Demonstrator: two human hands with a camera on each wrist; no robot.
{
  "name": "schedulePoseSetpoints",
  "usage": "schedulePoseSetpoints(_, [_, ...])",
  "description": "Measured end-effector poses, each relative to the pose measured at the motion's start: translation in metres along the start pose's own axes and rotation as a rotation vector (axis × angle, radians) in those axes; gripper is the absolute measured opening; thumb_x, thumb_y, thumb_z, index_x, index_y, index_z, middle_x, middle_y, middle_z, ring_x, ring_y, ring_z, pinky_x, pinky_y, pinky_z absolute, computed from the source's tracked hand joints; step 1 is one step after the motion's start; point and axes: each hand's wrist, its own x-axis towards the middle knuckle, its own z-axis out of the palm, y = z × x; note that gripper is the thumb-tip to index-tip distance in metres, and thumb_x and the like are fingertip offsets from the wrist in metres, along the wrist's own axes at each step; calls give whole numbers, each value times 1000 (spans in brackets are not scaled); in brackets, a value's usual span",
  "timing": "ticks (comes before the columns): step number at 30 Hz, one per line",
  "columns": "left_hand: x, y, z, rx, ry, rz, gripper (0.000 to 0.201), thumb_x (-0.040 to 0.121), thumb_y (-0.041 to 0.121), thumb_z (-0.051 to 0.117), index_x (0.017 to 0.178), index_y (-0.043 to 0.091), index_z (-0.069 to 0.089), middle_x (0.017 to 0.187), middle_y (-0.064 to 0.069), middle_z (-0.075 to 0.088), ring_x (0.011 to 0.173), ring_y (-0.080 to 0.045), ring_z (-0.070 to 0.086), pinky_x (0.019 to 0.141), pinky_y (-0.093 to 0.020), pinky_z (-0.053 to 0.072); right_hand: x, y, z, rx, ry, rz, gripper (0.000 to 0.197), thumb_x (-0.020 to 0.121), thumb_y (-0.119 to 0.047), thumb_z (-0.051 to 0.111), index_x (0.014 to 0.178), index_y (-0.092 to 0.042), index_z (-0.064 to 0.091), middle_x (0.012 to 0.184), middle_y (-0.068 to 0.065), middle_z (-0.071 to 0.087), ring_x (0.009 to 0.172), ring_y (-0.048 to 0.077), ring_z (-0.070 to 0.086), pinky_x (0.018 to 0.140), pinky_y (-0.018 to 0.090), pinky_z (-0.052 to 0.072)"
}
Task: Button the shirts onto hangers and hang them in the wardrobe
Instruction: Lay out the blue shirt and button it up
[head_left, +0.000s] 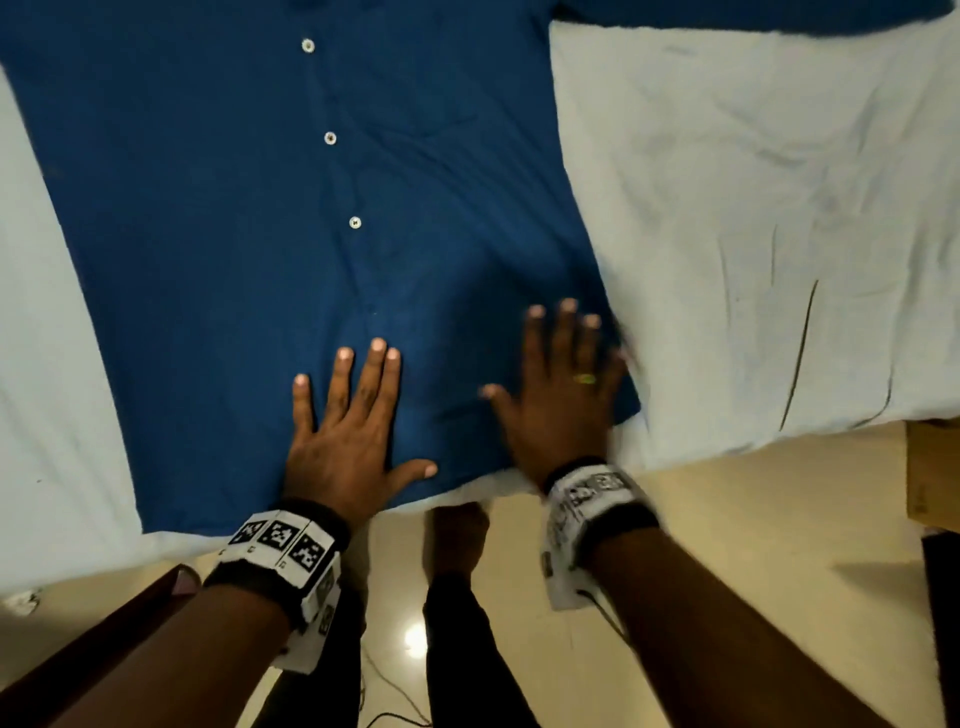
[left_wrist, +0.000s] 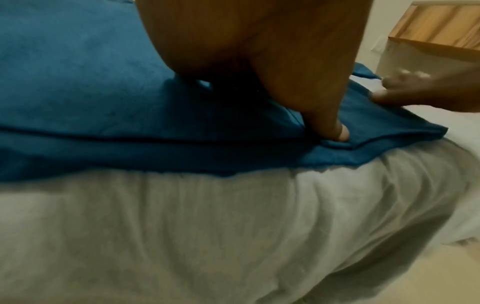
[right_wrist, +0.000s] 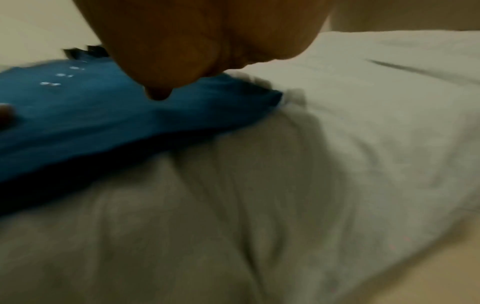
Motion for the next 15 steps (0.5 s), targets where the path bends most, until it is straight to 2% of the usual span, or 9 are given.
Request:
schedulePoseSetpoints(2, [-1, 1, -1, 2, -23, -11, 121, 73, 94, 28, 163, 18, 0, 170, 2, -5, 157, -27, -2, 120, -64, 6, 3, -36, 13, -11, -65, -312, 87, 91, -67, 38, 160, -29, 1, 167, -2, -13, 155, 28, -5, 119, 66, 1])
schedulePoseSetpoints(3, [-1, 0, -2, -1, -25, -20, 121, 72, 95, 28, 163, 19, 2, 170, 3, -4, 157, -25, 1, 120, -64, 7, 6, -36, 18, -29, -73, -373, 86, 91, -67, 41, 160, -32, 4, 168, -7, -7, 155, 24, -1, 118, 66, 8])
schedulePoseSetpoints(5, [-1, -1, -5, 7, -24, -34, 123, 69, 96, 31, 163, 23, 2, 170, 7, -3, 157, -21, 4, 119, -64, 8, 9, -3, 22, -18, -72, -260, 81, 92, -69, 34, 159, -38, 2, 168, -11, -3, 155, 22, 3, 118, 64, 11])
schedulePoseSetpoints(7, [-3, 0, -12, 44, -42, -42, 125, 66, 97, 35, 163, 24, 4, 170, 8, 1, 156, -20, 9, 119, -64, 7, 2, 47, 20, -6, -75, 11, 77, 94, -71, 20, 159, -38, -6, 167, -11, -9, 155, 25, -1, 118, 65, 5])
schedulePoseSetpoints(9, [-5, 2, -21, 97, -67, -44, 125, 65, 97, 38, 162, 21, 16, 169, 5, 14, 154, -21, 20, 120, -64, 3, -6, 80, 11, 4, -124, 243, 80, 94, -73, 9, 159, -30, -11, 167, -6, -16, 154, 30, -8, 118, 67, 1])
schedulePoseSetpoints(10, [-3, 3, -29, 111, -49, -34, 119, 68, 95, 39, 160, 19, 26, 166, 3, 24, 151, -23, 29, 120, -65, 0, -5, 82, 3, 14, -127, 298, 84, 94, -73, 8, 159, -24, -10, 167, -1, -16, 154, 32, -9, 117, 68, 1])
schedulePoseSetpoints(11, [0, 3, -37, 107, 0, -14, 109, 74, 90, 39, 155, 18, 37, 161, 1, 36, 146, -25, 39, 121, -64, -2, 0, 75, -5, 27, -101, 305, 87, 95, -72, 13, 160, -18, -7, 168, 3, -12, 154, 33, -7, 117, 68, 1])
schedulePoseSetpoints(13, [21, 1, -54, 37, 159, 13, 78, 89, 73, 41, 144, 18, 52, 146, -1, 52, 134, -26, 52, 122, -64, 2, 26, 38, -17, 34, -25, 183, 86, 97, -66, 25, 160, -15, -2, 168, 7, -5, 153, 35, -3, 118, 66, -5])
schedulePoseSetpoints(15, [54, -5, -69, -14, 275, 46, 66, 92, 55, 53, 146, 18, 48, 152, -4, 44, 140, -30, 43, 120, -65, 16, 61, -13, -26, 50, 28, -23, 82, 95, -63, 28, 161, -25, -2, 168, 4, -6, 154, 34, -4, 116, 62, -10])
